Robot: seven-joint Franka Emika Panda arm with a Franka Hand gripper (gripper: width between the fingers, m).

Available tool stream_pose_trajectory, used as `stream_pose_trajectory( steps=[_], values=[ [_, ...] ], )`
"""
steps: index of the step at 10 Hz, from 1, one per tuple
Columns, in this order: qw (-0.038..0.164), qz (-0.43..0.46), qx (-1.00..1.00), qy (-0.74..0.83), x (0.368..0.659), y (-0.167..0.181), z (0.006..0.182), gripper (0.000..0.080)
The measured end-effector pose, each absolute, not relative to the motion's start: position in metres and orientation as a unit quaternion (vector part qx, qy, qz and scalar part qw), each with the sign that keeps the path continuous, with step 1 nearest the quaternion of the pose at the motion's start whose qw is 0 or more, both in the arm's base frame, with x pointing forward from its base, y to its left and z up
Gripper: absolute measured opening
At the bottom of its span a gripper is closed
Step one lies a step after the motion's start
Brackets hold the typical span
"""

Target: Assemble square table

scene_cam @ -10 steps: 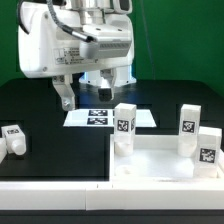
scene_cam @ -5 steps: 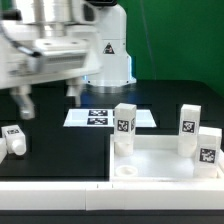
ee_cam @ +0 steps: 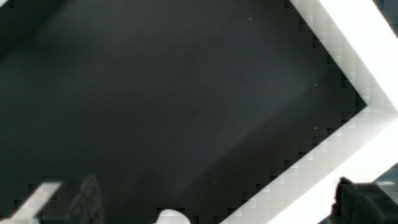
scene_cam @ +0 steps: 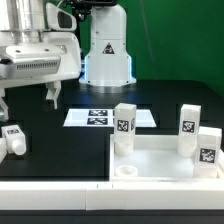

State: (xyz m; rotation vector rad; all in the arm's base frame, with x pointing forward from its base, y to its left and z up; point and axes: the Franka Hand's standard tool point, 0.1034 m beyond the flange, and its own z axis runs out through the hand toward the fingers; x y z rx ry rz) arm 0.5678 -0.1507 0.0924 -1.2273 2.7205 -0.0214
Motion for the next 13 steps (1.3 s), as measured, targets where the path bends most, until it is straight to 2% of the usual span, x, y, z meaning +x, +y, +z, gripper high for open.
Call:
stream_pose_trajectory(
  steps=[1,2,3,4,5,10,13],
  values=[
    [0.080,-0.006,-0.405,0.911,0.565,-0.154,0.090,0.0649],
    [0.078,0.002,-0.371,0.925,0.543,-0.175,0.078,0.0649],
    [0.069,0.007,-0.338,0.938,0.518,-0.194,0.068,0.0649],
    [0.063,0.003,-0.312,0.948,0.507,-0.200,0.062,0.0649],
    [0.055,0.005,-0.313,0.948,0.505,-0.198,0.055,0.0649],
    [0.067,0.010,-0.271,0.960,0.505,-0.203,0.055,0.0649],
    [0.063,0.010,-0.252,0.966,0.505,-0.201,0.053,0.0649]
  ],
)
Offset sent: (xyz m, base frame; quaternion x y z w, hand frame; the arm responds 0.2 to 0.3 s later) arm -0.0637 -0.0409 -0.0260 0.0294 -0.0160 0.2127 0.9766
